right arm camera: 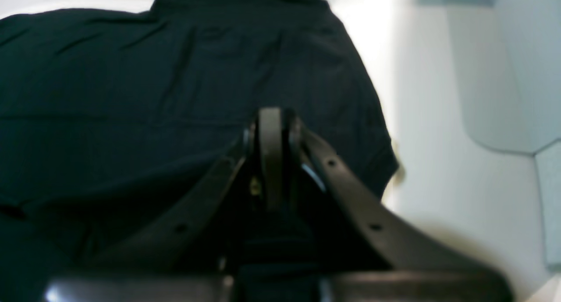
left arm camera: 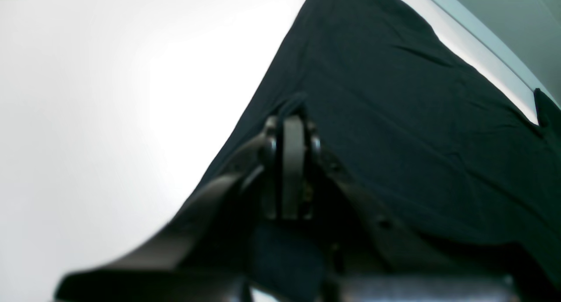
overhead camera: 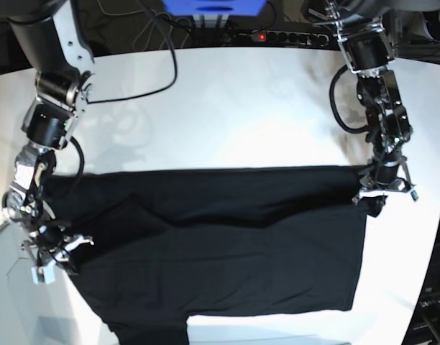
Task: Fold the T-shirt properly
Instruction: 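Release and move both grippers along the shirt sides to the fold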
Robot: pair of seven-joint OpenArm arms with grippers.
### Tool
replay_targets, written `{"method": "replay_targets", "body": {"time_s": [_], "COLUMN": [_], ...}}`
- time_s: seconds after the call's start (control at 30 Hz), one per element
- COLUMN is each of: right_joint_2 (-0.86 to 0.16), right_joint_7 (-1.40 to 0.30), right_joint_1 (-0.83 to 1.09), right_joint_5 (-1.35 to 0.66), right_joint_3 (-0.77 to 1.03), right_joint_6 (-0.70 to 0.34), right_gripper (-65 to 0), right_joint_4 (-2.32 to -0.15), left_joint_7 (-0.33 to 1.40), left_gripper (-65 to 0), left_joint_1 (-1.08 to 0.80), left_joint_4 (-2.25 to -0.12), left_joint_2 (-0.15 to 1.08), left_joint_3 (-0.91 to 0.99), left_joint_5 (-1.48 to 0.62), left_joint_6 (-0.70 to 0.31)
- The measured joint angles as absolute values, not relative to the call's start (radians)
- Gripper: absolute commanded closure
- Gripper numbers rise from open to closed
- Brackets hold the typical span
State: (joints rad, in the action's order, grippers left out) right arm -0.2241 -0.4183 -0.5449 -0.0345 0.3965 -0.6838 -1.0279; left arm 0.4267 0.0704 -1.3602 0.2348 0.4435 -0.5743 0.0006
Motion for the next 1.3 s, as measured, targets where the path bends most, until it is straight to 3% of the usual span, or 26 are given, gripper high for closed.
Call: {"method": "replay_targets", "body": {"time_s": [0.77, 0.87, 1.03, 1.17, 1.23, 1.3], "right_joint_2": [-0.220, -0.222, -0.224, -0.228, -0.233, -0.238], "right_joint_7": [-0.426, -0.426, -0.426, -0.425, -0.425, -0.425], "right_joint_1": [-0.548, -0.548, -0.547, -0.547, -0.545, -0.544], "right_joint_5": [-0.035, -0.035, -0.035, -0.035, -0.035, -0.035], "right_joint_3": [0.355, 0.355, 0.355, 0.355, 0.355, 0.355], "right_joint_6": [-0.683, -0.683, -0.684, -0.683, -0.684, -0.683], "right_gripper": [0.0, -5.6, -21.9, -32.1, -33.3, -33.2], "right_joint_4": [-1.028, -1.028, -1.028, -1.028, -1.028, -1.028], "left_joint_7": [0.428, 0.430, 0.430, 0.437, 0.437, 0.434], "left_gripper": [0.0, 0.0, -0.9, -12.4, -18.9, -20.4], "left_joint_1": [0.115, 0.124, 0.136, 0.152, 0.164, 0.165], "left_joint_4": [-1.330, -1.329, -1.329, -1.257, -1.245, -1.256], "left_joint_2": [0.235, 0.235, 0.236, 0.273, 0.274, 0.272], "left_joint_3": [0.448, 0.449, 0.449, 0.445, 0.450, 0.449], "left_joint_5": [-0.578, -0.574, -0.576, -0.573, -0.574, -0.582], "left_joint_6": [0.001, 0.001, 0.001, 0.008, 0.009, 0.007]}}
